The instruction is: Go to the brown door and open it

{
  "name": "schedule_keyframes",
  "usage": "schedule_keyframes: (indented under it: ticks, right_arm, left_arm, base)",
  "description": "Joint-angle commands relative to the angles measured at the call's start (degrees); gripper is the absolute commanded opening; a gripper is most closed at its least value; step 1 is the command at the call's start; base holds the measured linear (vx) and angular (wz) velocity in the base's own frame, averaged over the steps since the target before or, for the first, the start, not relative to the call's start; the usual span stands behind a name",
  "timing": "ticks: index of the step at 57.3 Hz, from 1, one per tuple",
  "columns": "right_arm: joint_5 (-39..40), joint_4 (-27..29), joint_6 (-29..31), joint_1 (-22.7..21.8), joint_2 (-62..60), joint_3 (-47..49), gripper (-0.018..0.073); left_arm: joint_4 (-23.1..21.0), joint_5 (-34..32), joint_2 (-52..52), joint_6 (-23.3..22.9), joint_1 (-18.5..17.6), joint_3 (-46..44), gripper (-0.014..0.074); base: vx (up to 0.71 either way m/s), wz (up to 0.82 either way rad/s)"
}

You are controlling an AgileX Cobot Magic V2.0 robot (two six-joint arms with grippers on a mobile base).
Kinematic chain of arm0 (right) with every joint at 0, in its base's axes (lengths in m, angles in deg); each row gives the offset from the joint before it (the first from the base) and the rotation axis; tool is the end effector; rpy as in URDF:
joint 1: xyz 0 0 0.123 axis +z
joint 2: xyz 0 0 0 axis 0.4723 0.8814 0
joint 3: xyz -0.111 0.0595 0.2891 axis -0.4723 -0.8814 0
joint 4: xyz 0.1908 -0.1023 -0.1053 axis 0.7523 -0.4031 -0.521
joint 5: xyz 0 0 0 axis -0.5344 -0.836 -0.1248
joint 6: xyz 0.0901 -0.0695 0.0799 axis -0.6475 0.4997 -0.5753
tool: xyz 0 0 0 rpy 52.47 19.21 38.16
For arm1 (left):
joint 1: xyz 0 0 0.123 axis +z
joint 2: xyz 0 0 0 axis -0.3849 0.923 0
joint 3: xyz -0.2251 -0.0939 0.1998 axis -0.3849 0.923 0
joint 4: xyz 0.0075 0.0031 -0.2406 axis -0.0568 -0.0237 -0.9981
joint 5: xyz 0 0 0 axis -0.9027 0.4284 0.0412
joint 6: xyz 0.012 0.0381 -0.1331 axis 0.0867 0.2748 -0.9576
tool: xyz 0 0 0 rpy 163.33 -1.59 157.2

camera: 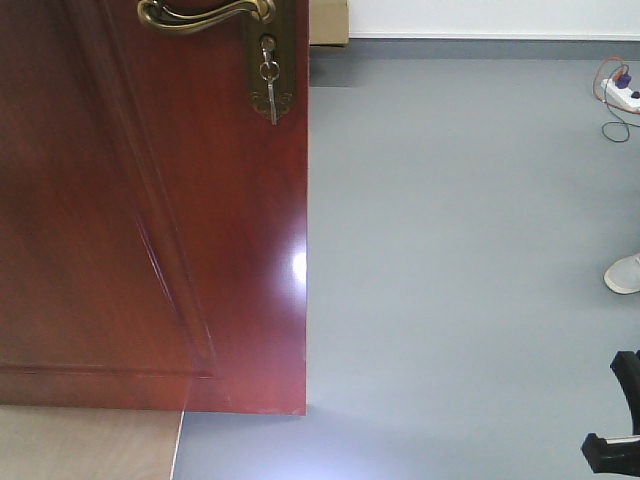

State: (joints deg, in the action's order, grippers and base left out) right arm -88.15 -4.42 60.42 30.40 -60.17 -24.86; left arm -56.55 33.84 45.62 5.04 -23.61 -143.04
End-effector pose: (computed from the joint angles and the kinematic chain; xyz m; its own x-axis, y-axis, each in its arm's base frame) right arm 0.0567 0.0057 0.1558 -0.2944 0.0028 -0.9557 -0.0583 0.9981 0.0209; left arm 0.3429 -0.0407 0.4905 0.0758 -0.1113 -0.9909 0.2753 0.9575 -0.0865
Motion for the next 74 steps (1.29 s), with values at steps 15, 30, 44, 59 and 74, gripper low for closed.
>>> schedule_keyframes:
  ticks: [15, 30, 44, 59, 74]
  right_arm:
    - [4.41, -0.20, 0.37, 0.01, -0.32, -0.25, 0.0000]
    - [4.41, -0.20, 0.37, 0.01, -0.32, -0.25, 0.0000]
    - [4.41, -0.20, 0.37, 0.01, -0.32, -0.25, 0.0000]
    - [4.41, -0.20, 0.37, 0.01, -0.32, -0.25, 0.0000]
    - [4.41, -0.20, 0.37, 0.01, -0.32, -0.25, 0.0000]
  left_arm:
    - [-3.01, 0.43, -1.66, -0.13, -0.13, -1.95, 0.0036]
    - [-3.01, 0.43, -1.66, -0.13, -0.13, -1.95, 0.0036]
    - [-3.01, 0.43, -1.66, -0.13, -0.13, -1.95, 0.0036]
    - [-3.01, 0.43, -1.66, -0.13, -0.13, -1.95, 0.0036]
    - [-3.01, 0.21, -1.66, -0.13, -0.13, -1.95, 0.0036]
  base:
    - [0.00, 0.00]
    - [0.00, 0.00]
    - [0.00, 0.00]
    - [0.00, 0.00]
    - [0.00, 0.00]
